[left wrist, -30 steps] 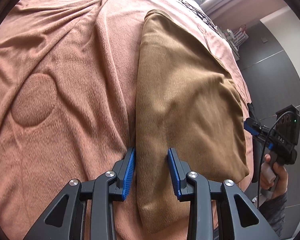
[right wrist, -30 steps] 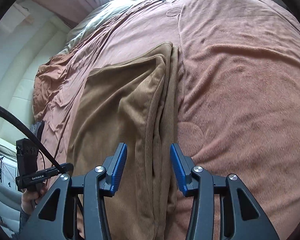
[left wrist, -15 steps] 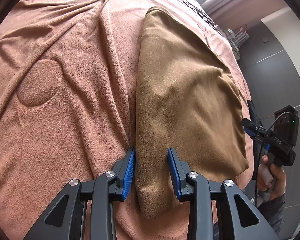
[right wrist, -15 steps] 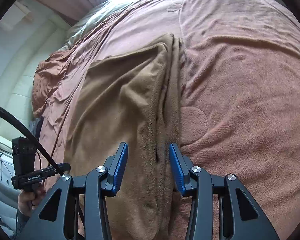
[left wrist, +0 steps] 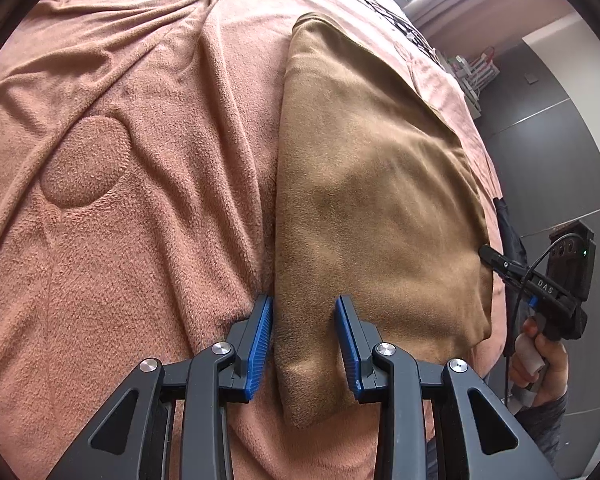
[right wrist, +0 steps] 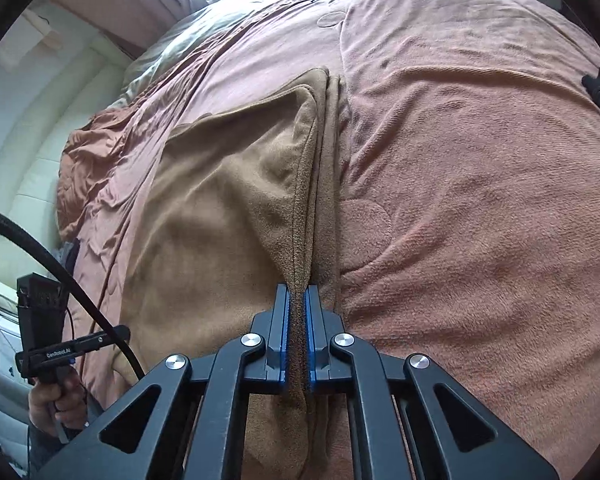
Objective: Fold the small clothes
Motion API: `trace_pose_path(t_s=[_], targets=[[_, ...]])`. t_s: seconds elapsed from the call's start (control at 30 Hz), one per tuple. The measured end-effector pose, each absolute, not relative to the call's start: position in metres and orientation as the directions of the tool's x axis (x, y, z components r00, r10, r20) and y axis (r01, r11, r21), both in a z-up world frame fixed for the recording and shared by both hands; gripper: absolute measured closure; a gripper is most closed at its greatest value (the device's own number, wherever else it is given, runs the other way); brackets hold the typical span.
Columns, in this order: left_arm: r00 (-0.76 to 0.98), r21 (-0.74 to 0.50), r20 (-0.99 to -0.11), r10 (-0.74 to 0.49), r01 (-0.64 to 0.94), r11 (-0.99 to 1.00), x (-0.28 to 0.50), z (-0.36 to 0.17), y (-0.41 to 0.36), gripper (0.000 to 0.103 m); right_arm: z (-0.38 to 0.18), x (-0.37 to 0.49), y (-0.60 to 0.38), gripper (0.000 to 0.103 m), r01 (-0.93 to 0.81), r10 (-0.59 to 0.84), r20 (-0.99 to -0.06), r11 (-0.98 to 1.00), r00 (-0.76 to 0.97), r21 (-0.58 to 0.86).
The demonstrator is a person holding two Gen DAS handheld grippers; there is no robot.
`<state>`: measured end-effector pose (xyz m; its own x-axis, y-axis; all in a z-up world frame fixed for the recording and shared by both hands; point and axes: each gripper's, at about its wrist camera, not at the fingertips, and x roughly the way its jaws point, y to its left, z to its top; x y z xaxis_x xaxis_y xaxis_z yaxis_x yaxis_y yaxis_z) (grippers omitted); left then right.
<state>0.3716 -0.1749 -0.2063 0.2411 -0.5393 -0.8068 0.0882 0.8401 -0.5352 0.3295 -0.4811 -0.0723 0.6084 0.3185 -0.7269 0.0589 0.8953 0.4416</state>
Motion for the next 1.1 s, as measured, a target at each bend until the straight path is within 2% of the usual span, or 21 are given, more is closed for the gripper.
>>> trace_pose_path(t_s=[0.23, 0.27, 0.3, 0.37, 0.63, 0.7, 0.77, 0.83, 0.87, 0.9, 1.0, 1.1], targets=[[0.238, -0.554, -0.795, -0.558, 0.09, 0.827, 0.374, -0.21, -0.167, 0.069, -0.061, 0.323, -0.475, 0.096, 0.033, 0.291, -0.739, 0.921, 0.607, 0.389], [0.236, -0.556, -0.794, -0.561, 0.091, 0.826, 0.374, -0.21, -0.167, 0.069, -0.059, 0.321, -0.475, 0.088, 0.029, 0.288, -0.741, 0.924, 0.607, 0.382], [0.235, -0.562, -0.791, -0.565, 0.089, 0.823, 0.374, -0.211, -0.167, 0.069, -0.058, 0.319, -0.477, 0.065, 0.025, 0.29, -0.74, 0.924, 0.607, 0.382], [0.233, -0.57, -0.785, -0.573, 0.088, 0.817, 0.372, -0.211, -0.166, 0.069, -0.055, 0.312, -0.479, 0.033, 0.019, 0.294, -0.73, 0.922, 0.617, 0.387], [0.204, -0.628, -0.751, -0.629, 0.076, 0.774, 0.356, -0.217, -0.163, 0.069, -0.078, 0.299, -0.489, 0.035, 0.02, 0.373, -0.72, 0.881, 0.586, 0.473], [0.202, -0.639, -0.742, -0.64, 0.079, 0.765, 0.351, -0.218, -0.164, 0.069, -0.086, 0.298, -0.486, 0.053, 0.025, 0.392, -0.721, 0.87, 0.571, 0.493], [0.211, -0.638, -0.74, -0.639, 0.082, 0.766, 0.348, -0.218, -0.165, 0.071, -0.095, 0.298, -0.481, 0.058, 0.038, 0.384, -0.735, 0.874, 0.559, 0.485], [0.215, -0.627, -0.747, -0.629, 0.085, 0.774, 0.346, -0.218, -0.164, 0.088, -0.097, 0.295, -0.478, 0.063, 0.047, 0.374, -0.732, 0.875, 0.569, 0.483], [0.219, -0.627, -0.747, -0.628, 0.083, 0.775, 0.345, -0.218, -0.162, 0.091, -0.096, 0.294, -0.477, 0.078, 0.049, 0.375, -0.731, 0.873, 0.57, 0.485], [0.222, -0.636, -0.739, -0.636, 0.083, 0.767, 0.344, -0.217, -0.16, 0.096, -0.096, 0.294, -0.478, 0.085, 0.055, 0.381, -0.731, 0.867, 0.566, 0.495], [0.24, -0.646, -0.723, -0.648, 0.096, 0.757, 0.339, -0.208, -0.152, 0.097, -0.091, 0.288, -0.478, 0.09, 0.062, 0.385, -0.719, 0.858, 0.579, 0.509], [0.257, -0.649, -0.71, -0.655, 0.122, 0.751, 0.334, -0.194, -0.146, 0.097, -0.087, 0.284, -0.475, 0.091, 0.056, 0.394, -0.707, 0.852, 0.587, 0.521]])
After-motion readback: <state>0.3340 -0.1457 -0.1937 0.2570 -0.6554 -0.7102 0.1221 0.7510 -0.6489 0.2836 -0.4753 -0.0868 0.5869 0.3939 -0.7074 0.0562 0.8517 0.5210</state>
